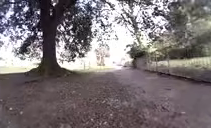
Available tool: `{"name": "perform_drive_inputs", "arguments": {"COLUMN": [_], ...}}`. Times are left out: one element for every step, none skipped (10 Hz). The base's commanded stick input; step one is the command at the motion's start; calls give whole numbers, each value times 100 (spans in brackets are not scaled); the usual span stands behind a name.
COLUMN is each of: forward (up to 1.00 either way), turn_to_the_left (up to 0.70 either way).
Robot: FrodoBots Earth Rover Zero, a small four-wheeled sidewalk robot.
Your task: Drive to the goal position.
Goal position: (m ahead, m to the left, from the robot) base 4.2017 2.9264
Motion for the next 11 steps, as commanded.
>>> {"name": "perform_drive_inputs", "arguments": {"forward": [70, 70, 70, 70, 70, 70, 70, 70, 70, 70, 70], "turn_to_the_left": [1, -1, -10, -25, -34, -34, -34, -34, -34, -29, -12]}}
